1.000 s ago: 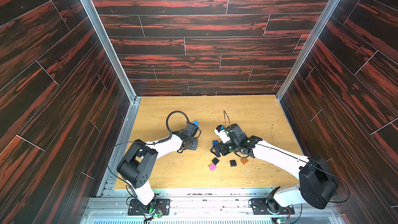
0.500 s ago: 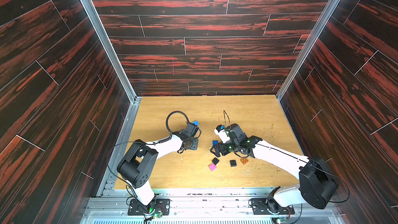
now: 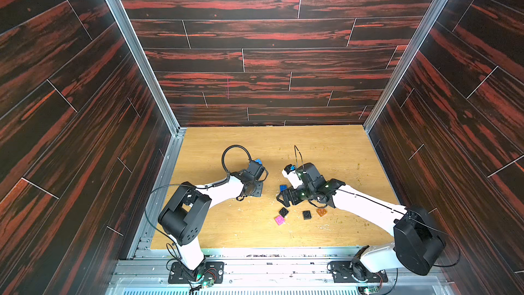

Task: Assemble the letter v with lego
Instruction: Assemble the lego brick with the lego brick.

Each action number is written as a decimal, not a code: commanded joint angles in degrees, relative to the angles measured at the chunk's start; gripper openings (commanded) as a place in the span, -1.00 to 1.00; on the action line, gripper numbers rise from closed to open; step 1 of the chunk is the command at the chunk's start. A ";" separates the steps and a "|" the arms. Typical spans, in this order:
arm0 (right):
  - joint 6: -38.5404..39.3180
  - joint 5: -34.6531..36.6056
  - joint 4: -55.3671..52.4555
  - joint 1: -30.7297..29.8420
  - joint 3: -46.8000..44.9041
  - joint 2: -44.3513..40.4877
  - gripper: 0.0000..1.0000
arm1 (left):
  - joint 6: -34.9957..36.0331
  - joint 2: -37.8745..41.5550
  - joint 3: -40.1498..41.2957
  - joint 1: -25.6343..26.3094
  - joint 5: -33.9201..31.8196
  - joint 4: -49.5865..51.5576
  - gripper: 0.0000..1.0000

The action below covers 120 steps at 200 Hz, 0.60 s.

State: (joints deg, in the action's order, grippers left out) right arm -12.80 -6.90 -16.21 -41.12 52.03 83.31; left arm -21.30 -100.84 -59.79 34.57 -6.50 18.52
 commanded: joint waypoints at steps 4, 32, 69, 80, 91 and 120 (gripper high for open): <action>0.68 -0.77 0.07 -0.37 -0.28 0.37 0.85 | -0.67 -3.05 0.46 0.50 -0.63 7.13 -0.36; 0.70 -0.92 0.04 -0.36 -0.26 0.32 0.85 | -1.70 -3.27 0.47 0.59 -0.38 7.93 -0.36; 0.69 -0.97 -0.10 -0.38 -0.48 -0.07 0.85 | -2.12 -2.71 2.40 0.72 0.12 8.37 -0.36; 0.70 -0.97 -0.10 -0.37 -0.45 -0.08 0.85 | -2.34 -2.70 3.13 0.74 0.46 7.96 -0.36; 0.56 -1.12 -0.09 -0.37 -0.39 -0.07 0.85 | -2.56 -2.87 3.47 0.72 0.92 7.39 -0.36; 0.62 -1.39 0.03 -0.44 -0.46 -0.07 0.85 | -2.98 -4.64 2.94 0.76 1.87 7.07 -0.36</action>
State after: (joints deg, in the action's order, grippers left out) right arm -12.80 -7.25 -16.21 -41.12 52.01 83.31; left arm -23.29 -101.08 -59.72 35.07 -7.51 18.85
